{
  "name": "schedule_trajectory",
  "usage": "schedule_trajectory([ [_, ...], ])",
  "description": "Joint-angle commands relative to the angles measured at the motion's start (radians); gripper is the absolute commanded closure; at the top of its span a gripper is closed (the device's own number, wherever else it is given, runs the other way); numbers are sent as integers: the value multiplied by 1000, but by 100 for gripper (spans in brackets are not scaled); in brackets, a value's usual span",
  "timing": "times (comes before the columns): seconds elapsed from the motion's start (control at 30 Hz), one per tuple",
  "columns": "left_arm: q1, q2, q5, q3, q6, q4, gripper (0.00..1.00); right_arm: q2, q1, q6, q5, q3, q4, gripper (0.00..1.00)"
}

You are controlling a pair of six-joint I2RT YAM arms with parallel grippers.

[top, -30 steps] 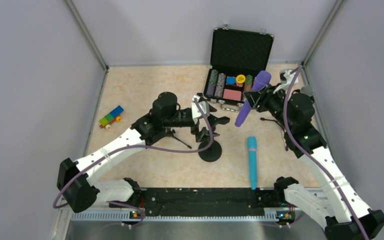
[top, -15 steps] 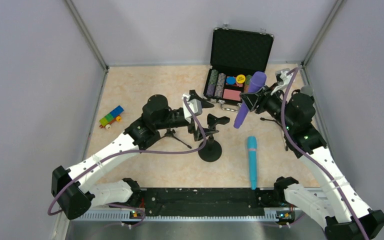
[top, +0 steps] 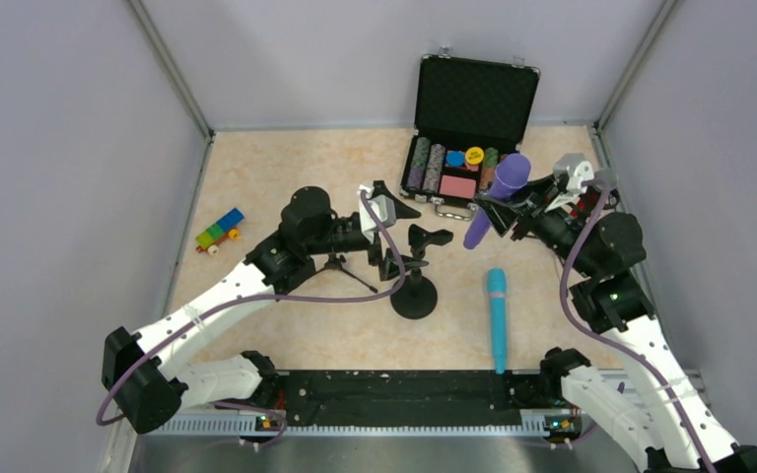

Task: Attach the microphones to the stand

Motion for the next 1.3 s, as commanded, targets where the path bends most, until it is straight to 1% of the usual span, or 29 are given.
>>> schedule_trajectory([
  [0.0,9,4,31,-5,-14,50,4,-10,-6,-10,-131,-7,131,100],
  [0.1,10,15,30,-3,-13,57,4,-6,-5,7,-154,-7,147,100],
  [0.53,12,57,6,0,-4,74,6,9,-6,35,-163,-17,173,100],
  [0.67,11,67,-2,1,5,68,9,15,-6,41,-168,-17,178,100],
  [0.7,12,70,-3,2,11,58,14,16,-5,43,-169,-17,180,100],
  [0.73,12,76,-3,5,21,43,25,19,-5,44,-168,-15,180,100],
  [0.77,12,82,-6,8,27,30,53,21,-5,46,-167,-14,180,100],
  [0.8,12,87,-15,12,32,17,91,24,-6,48,-169,-11,181,100],
  [0.83,12,90,-27,15,30,2,100,27,-5,53,-173,-11,187,100],
  [0.93,11,95,-21,15,50,-39,100,43,-6,75,-193,-9,216,100],
  [1.1,12,96,-29,10,20,-18,100,93,10,108,-217,-10,253,100],
  [1.27,12,105,-21,13,-9,9,100,105,64,91,-149,-30,279,100],
])
